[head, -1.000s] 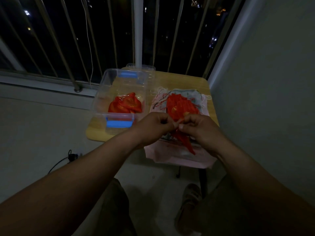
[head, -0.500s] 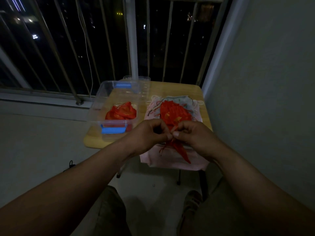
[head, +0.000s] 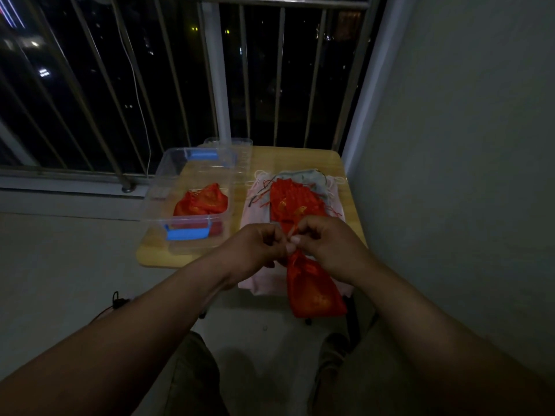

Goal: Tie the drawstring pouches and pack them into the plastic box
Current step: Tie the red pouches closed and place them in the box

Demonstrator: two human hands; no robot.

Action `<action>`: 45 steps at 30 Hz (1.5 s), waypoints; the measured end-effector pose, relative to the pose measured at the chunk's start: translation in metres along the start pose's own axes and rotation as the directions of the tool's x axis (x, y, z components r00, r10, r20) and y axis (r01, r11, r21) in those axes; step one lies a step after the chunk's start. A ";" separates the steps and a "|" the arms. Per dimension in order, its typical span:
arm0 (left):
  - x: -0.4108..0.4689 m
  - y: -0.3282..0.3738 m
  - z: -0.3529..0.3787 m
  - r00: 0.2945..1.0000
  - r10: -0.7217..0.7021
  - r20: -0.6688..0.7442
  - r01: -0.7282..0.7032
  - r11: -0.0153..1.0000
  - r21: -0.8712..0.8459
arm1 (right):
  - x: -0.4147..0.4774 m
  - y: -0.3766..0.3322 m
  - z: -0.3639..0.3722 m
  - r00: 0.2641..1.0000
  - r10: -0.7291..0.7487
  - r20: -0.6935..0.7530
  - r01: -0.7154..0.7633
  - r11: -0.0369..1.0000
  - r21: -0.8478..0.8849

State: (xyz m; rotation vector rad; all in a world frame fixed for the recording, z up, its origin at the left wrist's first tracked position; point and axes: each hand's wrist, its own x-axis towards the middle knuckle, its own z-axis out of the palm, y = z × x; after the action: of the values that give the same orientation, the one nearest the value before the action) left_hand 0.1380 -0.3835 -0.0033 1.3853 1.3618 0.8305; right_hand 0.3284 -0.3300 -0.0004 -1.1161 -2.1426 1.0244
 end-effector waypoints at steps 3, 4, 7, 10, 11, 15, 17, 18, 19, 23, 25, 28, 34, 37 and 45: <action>0.000 -0.002 0.004 0.999 -0.041 0.015 0.042 0.996 -0.084 | -0.003 0.002 0.003 1.000 -0.007 -0.025 0.007 1.000 -0.003; 0.000 -0.002 0.005 0.998 -0.052 0.018 0.054 0.992 -0.118 | -0.004 0.002 0.003 0.999 -0.014 -0.033 0.014 1.000 -0.007; -0.001 -0.004 0.006 0.997 -0.073 0.036 0.079 0.979 -0.186 | -0.005 0.002 0.004 0.999 -0.035 -0.032 0.034 0.999 -0.013; -0.003 -0.005 0.003 0.995 -0.081 0.053 0.088 0.982 -0.165 | -0.005 0.001 0.004 0.999 -0.039 -0.016 0.039 0.999 -0.016; -0.003 -0.005 0.002 0.995 -0.080 0.055 0.087 0.984 -0.152 | -0.004 0.001 0.003 0.999 -0.036 -0.010 0.036 0.999 -0.008; -0.005 -0.004 -0.003 0.996 -0.058 0.061 0.066 0.989 -0.132 | 0.000 0.002 0.001 0.998 0.019 0.056 -0.024 0.995 0.098; -0.005 -0.004 -0.004 0.998 -0.034 0.056 0.039 0.994 -0.099 | 0.002 0.002 0.000 0.996 0.021 0.085 -0.030 0.994 0.104; -0.005 -0.004 -0.004 0.999 -0.020 0.049 0.024 0.997 -0.080 | 0.002 0.001 0.001 0.996 0.020 0.092 -0.029 0.995 0.098; -0.005 -0.005 -0.004 0.999 -0.009 0.039 0.012 0.998 -0.064 | 0.002 0.001 0.001 0.995 0.018 0.093 -0.027 0.995 0.091; -0.001 -0.010 0.000 1.000 0.003 -0.031 -0.004 1.000 -0.021 | 0.002 -0.002 0.005 0.997 -0.005 0.072 0.004 1.000 0.016; 0.000 -0.010 0.004 0.998 0.011 -0.058 -0.011 1.000 -0.003 | 0.001 -0.004 0.008 0.998 -0.018 0.061 0.020 0.999 -0.025; 0.001 -0.009 0.008 0.996 0.034 -0.084 -0.031 0.999 0.040 | -0.002 -0.006 0.011 0.998 -0.051 0.031 0.052 0.998 -0.042; 0.001 -0.003 0.001 0.999 -0.035 -0.014 0.034 0.994 -0.104 | -0.003 -0.009 0.012 0.994 -0.103 -0.033 0.100 0.992 -0.074; -0.001 -0.002 -0.003 0.997 -0.051 0.052 0.062 0.966 -0.252 | -0.002 -0.010 0.011 0.998 -0.044 -0.038 0.046 0.997 0.058; -0.004 -0.001 -0.001 0.993 -0.029 0.110 0.078 0.881 -0.466 | 0.000 -0.014 0.014 0.999 0.040 -0.033 -0.034 0.985 0.168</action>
State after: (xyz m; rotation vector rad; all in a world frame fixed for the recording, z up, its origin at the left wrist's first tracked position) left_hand 0.1360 -0.3873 -0.0034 0.9883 1.0256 0.9652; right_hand 0.3123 -0.3410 0.0028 -1.0887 -1.9742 1.1686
